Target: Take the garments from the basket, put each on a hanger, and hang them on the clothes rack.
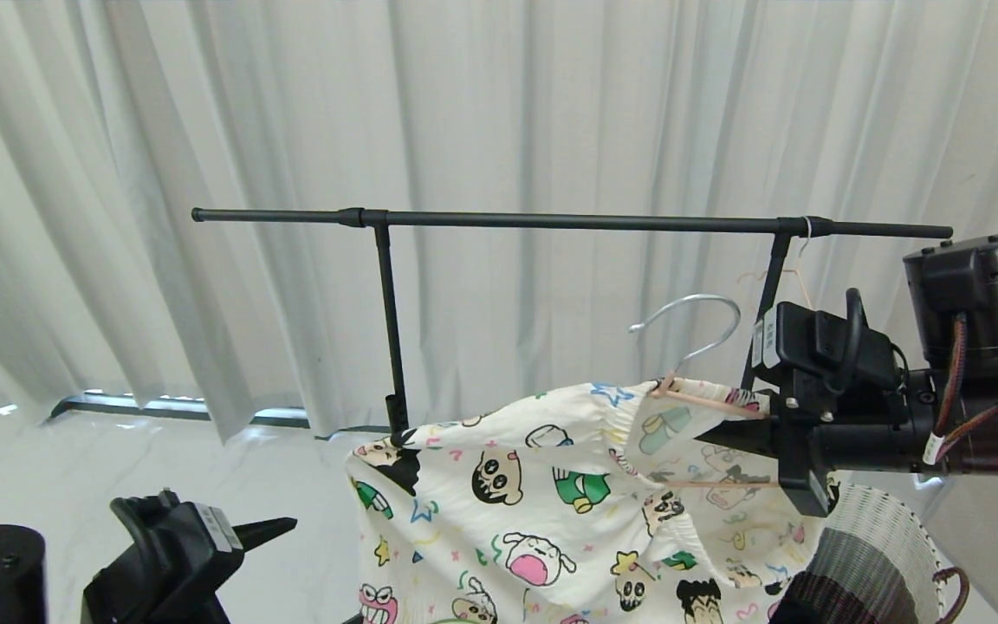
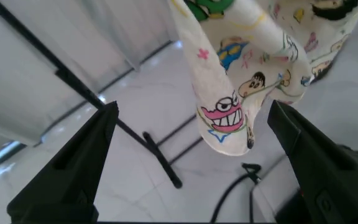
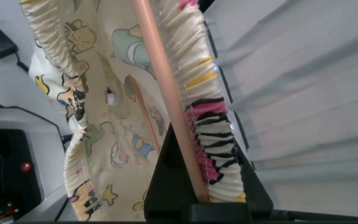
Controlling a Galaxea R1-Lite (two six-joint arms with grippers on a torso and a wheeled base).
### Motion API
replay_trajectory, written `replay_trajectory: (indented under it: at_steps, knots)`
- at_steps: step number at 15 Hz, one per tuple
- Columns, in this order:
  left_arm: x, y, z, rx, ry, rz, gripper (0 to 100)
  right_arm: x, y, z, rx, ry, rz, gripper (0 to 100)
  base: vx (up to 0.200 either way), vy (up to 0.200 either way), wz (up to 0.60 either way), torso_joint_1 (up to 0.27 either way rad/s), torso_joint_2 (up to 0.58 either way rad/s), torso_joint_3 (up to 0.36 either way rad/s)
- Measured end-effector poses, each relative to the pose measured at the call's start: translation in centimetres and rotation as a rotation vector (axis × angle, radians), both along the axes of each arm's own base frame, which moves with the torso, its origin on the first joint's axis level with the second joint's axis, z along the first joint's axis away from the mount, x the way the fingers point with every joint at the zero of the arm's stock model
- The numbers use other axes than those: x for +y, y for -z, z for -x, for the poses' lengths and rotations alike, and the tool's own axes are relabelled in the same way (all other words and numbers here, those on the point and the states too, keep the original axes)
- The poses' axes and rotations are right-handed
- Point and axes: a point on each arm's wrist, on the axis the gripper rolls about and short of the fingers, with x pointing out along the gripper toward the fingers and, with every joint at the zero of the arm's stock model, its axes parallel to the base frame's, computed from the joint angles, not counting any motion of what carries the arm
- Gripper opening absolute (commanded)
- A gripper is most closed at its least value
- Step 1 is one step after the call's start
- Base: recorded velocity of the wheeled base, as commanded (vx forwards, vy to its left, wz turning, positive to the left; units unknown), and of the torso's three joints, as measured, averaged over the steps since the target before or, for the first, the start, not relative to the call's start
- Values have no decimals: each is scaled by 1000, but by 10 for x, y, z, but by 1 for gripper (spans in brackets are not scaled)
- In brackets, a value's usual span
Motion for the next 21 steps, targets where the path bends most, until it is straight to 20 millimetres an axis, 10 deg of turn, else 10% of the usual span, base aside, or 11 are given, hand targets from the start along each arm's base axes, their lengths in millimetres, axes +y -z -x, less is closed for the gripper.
replay_trajectory:
  at_steps: [4,5,15,21]
  knots:
    - [-7,6,-17,84,-7,4,100,3,-5,9,-17,-32,-13,0,0,0,0,0,0,0]
    - [-8,8,-18,103,-17,12,0,4,-7,11,-21,-37,-16,0,0,0,0,0,0,0]
    - [49,28,-26,213,-405,6,0,-5,-16,13,1,16,-71,0,0,0,0,0,0,0]
    - [50,31,-24,233,-413,-1,0,-6,-18,14,30,35,-102,0,0,0,0,0,0,0]
